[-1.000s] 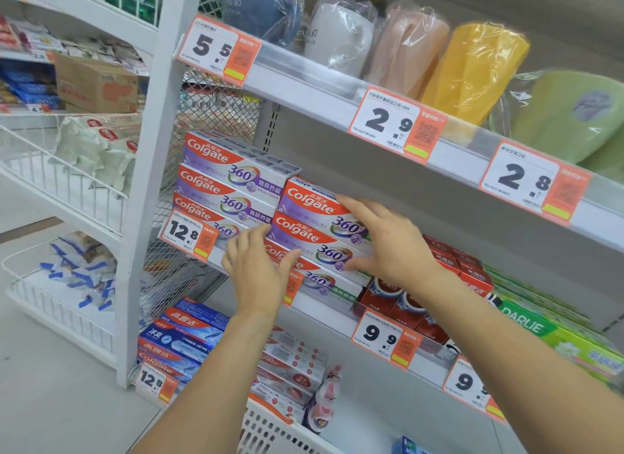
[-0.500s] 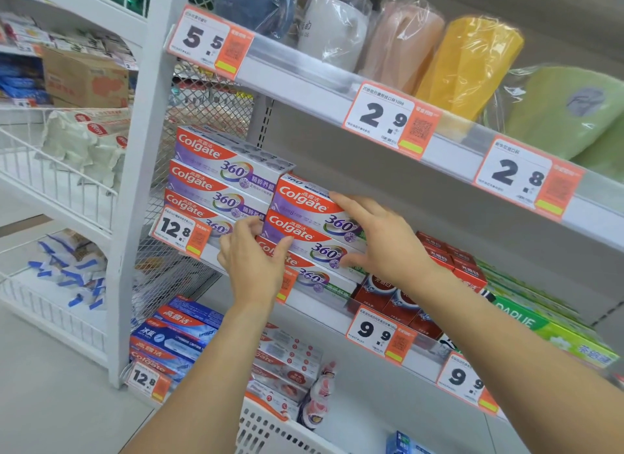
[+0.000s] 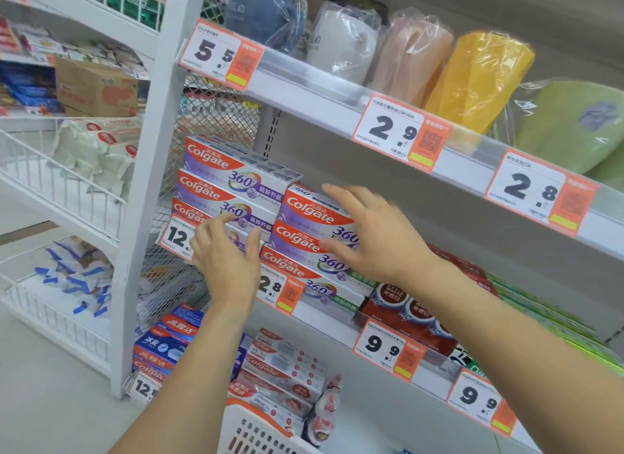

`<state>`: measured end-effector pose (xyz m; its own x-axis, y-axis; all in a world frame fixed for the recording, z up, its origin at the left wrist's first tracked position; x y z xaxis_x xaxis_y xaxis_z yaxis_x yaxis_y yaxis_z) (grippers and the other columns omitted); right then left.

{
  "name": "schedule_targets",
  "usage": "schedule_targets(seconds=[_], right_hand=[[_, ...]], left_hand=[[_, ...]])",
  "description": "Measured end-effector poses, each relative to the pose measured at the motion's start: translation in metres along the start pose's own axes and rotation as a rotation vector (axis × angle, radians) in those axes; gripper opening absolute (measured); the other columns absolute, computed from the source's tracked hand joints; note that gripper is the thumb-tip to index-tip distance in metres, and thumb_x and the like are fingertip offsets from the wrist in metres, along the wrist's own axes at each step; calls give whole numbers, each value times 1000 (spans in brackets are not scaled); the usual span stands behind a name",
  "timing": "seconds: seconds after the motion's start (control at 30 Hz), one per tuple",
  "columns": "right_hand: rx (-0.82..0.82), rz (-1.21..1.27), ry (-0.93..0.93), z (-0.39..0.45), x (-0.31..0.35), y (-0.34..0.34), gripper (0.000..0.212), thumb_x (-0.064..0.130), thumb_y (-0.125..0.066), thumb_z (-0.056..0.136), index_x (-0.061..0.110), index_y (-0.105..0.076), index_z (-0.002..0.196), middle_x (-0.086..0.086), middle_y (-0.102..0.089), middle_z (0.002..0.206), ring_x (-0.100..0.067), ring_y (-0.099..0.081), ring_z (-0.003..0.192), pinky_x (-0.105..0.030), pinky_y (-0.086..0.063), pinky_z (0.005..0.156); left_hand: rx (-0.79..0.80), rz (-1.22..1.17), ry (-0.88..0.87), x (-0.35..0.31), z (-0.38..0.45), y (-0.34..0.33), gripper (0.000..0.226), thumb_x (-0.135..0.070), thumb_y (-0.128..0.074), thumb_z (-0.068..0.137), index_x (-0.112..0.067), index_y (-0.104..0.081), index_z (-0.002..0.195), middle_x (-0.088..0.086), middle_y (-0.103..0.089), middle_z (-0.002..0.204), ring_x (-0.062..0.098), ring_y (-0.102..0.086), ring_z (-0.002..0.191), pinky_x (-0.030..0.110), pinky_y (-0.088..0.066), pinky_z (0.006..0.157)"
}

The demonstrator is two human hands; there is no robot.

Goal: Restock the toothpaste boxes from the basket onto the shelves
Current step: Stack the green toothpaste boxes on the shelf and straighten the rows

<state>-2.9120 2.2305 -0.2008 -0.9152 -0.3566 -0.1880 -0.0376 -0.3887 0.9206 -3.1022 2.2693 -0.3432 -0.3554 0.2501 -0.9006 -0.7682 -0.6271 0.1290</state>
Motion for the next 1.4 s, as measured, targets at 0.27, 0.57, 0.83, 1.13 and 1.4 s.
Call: schedule_targets(seconds=[0.27,0.57,0.83,1.13,1.4], right_hand=[[268,182,-60,120,38,-36,113,60,-81,70,36,-13,156,-9,-38,155,-27,-38,141,-34,-34,112],[279,270,-67,143,29,-45,87,49,-88,65,42,-48,142,14,-52,123,-6,-52,110,-19,-35,89],[333,278,-87,143,32,-50,87,47,-90,65,48,-45,140,11,-58,126,-6,-63,94,-24,-48,81],[305,180,-69,143,43,-49,87,45,-91,62,38,-45,135,10,-61,120,-12,-65,92,-27,-49,80],[276,180,-69,143,45,-52,94,44,-94,56,37,-45,136,11,-63,119,-14,-64,99,-27,-48,85]], left_hand=[[90,66,-28,41,71,7,84,-45,-64,92,-7,-23,154,17,-28,158,34,-23,147,53,-22,120],[81,-108,28,98,101,-1,63,-48,-55,90,-19,-43,145,9,-58,138,30,-53,127,54,-41,107],[-4,-249,97,101,97,2,52,-48,-52,88,-30,-52,137,-3,-64,128,22,-58,121,57,-37,109],[-42,-235,144,101,94,1,50,-46,-50,92,-31,-49,139,-2,-62,133,23,-52,128,55,-26,116],[-69,-312,135,100,94,5,42,-47,-52,89,-34,-52,129,-8,-64,124,20,-58,118,59,-38,107]])
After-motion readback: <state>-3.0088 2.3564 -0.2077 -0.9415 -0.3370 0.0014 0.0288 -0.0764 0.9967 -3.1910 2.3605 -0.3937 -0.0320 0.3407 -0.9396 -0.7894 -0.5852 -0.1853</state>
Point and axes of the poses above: each hand's wrist, its own z-axis towards the middle knuckle, its own y-axis out of the back of the hand, x = y × z, the point moved 10 cm from there along z, towards the middle knuckle
